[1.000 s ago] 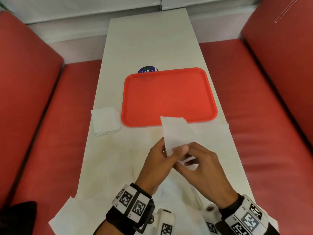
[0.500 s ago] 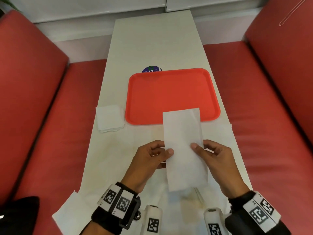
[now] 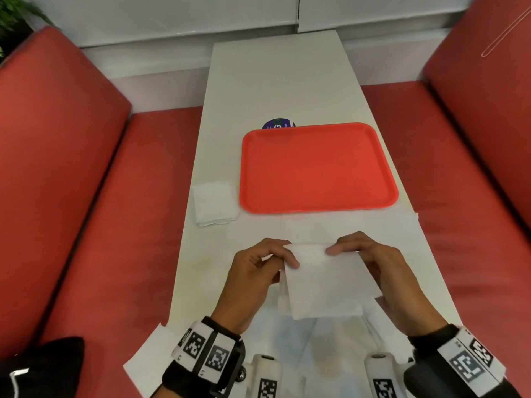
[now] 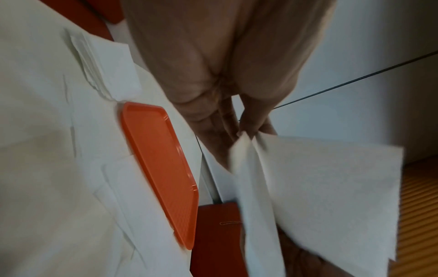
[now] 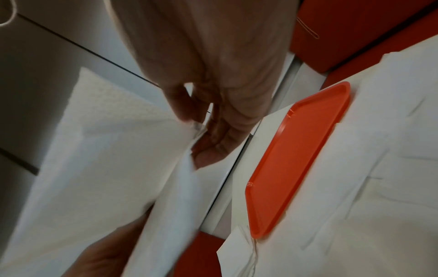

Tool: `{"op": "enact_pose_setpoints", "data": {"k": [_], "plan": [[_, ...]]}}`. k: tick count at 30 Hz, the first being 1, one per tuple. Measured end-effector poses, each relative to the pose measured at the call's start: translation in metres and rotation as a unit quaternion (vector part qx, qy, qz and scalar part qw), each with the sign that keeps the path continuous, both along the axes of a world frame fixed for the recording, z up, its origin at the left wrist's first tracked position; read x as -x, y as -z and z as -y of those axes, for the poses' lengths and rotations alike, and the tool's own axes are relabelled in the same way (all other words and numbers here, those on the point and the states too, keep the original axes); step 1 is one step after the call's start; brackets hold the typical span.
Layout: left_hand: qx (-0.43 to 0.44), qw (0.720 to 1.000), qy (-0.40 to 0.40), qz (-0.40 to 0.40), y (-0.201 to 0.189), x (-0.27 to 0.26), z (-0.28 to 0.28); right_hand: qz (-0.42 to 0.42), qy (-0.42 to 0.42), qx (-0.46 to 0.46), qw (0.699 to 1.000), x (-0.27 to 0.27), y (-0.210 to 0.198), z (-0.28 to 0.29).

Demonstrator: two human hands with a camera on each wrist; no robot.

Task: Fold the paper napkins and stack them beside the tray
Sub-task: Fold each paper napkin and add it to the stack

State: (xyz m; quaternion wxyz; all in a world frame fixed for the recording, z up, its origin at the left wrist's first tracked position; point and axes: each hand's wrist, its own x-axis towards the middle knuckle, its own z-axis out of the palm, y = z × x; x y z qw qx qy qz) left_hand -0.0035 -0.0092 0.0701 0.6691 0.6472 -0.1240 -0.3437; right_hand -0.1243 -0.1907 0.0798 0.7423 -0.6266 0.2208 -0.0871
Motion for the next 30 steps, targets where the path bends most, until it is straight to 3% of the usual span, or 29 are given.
{"op": "enact_pose_setpoints", "data": {"k": [5, 7, 11, 16, 22, 30], "plan": [[0.036, 0.994, -0.015, -0.099, -0.010, -0.011, -0.016, 0.024, 0.041, 0.119, 0.992, -0.014, -0.008, -0.030], [0.038, 0.994, -0.005, -0.100, -0.009, -0.014, -0.021, 0.022, 0.031, 0.148, 0.988, -0.017, -0.006, -0.038], [0.033, 0.997, -0.004, -0.064, -0.004, -0.022, -0.028, 0.030, 0.051, 0.073, 0.996, -0.023, -0.003, -0.048], [0.021, 0.998, 0.015, -0.062, -0.002, -0.034, -0.036, -0.004, 0.084, 0.167, 0.982, -0.037, -0.008, -0.065], [0.018, 0.998, 0.014, -0.055, 0.000, -0.039, -0.038, 0.004, 0.112, 0.101, 0.989, -0.044, -0.006, -0.079], [0.019, 0.997, 0.035, -0.065, 0.003, -0.041, -0.033, -0.042, 0.118, 0.116, 0.985, -0.052, -0.003, -0.081]]}}
